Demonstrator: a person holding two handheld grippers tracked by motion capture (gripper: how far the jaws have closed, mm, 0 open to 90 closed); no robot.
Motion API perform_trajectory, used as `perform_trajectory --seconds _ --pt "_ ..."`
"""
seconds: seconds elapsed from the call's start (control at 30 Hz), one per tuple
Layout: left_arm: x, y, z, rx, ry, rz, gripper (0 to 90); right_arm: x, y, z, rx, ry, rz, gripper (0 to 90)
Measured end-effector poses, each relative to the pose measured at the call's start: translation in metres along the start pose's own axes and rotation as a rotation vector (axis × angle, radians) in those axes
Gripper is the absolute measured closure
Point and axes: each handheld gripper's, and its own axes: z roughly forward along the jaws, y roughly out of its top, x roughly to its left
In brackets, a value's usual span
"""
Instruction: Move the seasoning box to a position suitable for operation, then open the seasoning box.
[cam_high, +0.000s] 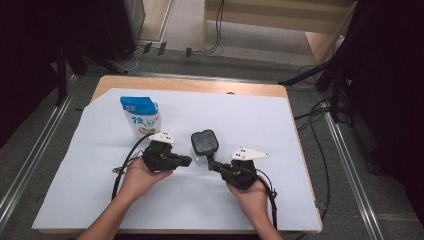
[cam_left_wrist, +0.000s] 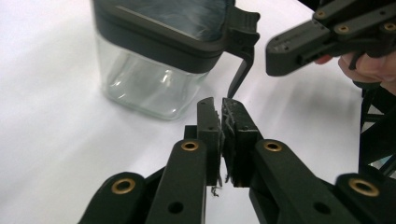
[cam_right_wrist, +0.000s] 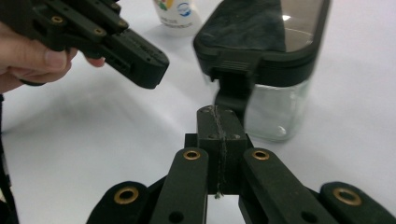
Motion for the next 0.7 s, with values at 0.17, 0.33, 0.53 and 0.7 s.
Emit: perform_trajectory --seconds 0.17,0.33,0.53,0.7 --pt "0.007 -0.005 -0.01 -0.022 0.014 -0.015 71.1 0.005 0.0 0.008 0.017 0.027 -0.012 90.0" --pt "0.014 -0.012 -0.015 -0.041 0.032 -0.05 62.0 0.01 0.001 0.019 0.043 0.044 -0.025 90.0" --pt "0.017 -0.016 -0.018 -0.046 0.051 -0.061 52.7 0.007 0.002 0.027 0.054 0.044 -0.024 90.0" --pt "0.019 -0.016 -0.017 -0.045 0.06 -0.061 47.0 0.004 0.002 0.027 0.058 0.027 -0.017 90.0"
